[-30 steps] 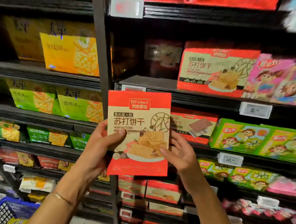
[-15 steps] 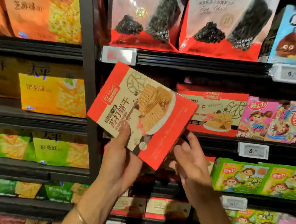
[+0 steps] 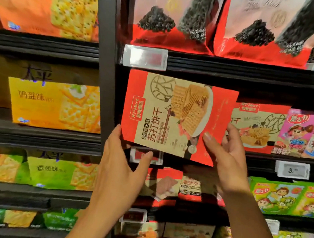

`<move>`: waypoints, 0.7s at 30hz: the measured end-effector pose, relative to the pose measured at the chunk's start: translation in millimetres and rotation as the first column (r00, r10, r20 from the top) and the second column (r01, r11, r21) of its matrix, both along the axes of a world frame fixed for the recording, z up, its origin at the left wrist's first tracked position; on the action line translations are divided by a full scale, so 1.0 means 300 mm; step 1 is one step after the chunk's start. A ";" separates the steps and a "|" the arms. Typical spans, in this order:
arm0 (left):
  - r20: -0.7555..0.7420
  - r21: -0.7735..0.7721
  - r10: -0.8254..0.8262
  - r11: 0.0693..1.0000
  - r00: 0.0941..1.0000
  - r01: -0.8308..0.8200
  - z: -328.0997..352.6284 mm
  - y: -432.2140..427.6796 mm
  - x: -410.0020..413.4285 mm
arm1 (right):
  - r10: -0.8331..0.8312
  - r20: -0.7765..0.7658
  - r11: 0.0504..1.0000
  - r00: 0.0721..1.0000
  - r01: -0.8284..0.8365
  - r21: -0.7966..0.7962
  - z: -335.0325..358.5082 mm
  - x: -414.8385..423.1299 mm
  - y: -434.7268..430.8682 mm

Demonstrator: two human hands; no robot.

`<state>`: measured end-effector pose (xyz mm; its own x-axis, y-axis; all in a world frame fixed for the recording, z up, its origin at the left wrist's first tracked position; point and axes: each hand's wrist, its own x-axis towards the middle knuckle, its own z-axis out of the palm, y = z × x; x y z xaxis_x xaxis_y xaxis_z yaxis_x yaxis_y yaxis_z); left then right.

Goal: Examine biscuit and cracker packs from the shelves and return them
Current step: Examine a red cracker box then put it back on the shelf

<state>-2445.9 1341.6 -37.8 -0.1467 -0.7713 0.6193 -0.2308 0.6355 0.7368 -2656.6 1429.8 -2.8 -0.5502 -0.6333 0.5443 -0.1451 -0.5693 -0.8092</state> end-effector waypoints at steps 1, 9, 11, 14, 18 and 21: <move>0.031 -0.014 0.010 1.000 0.999 -0.010 0.002 0.002 0.004 | 0.000 -0.020 1.000 1.000 0.000 0.008 0.008 -0.001 -0.008; 0.310 -0.174 0.248 0.964 0.918 -0.202 0.023 -0.002 0.041 | -0.242 -0.244 0.963 0.939 0.262 0.054 0.012 0.005 -0.080; 0.385 -0.234 0.348 0.933 0.855 -0.275 0.034 0.001 0.038 | -0.268 -0.244 0.956 0.932 0.288 0.050 0.001 0.001 -0.096; 0.461 -0.253 0.414 0.909 0.785 -0.332 0.060 0.000 0.032 | -0.309 -0.246 0.943 0.919 0.330 0.049 -0.013 0.002 -0.108; 0.473 -0.168 0.373 0.928 0.798 -0.333 0.054 -0.009 0.000 | -0.308 -0.229 0.939 0.923 0.334 0.085 -0.014 -0.012 -0.111; 0.408 -0.084 0.304 0.951 0.861 -0.297 0.028 -0.002 -0.038 | -0.318 -0.189 0.935 0.929 0.340 0.096 -0.009 -0.022 -0.108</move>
<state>-2457.4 1341.1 -29.3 -0.1540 -0.8088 0.5675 -0.6922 0.4982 0.5222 -2663.2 1397.4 -5.5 -0.6471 -0.5007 0.5749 -0.4466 -0.3622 -0.8181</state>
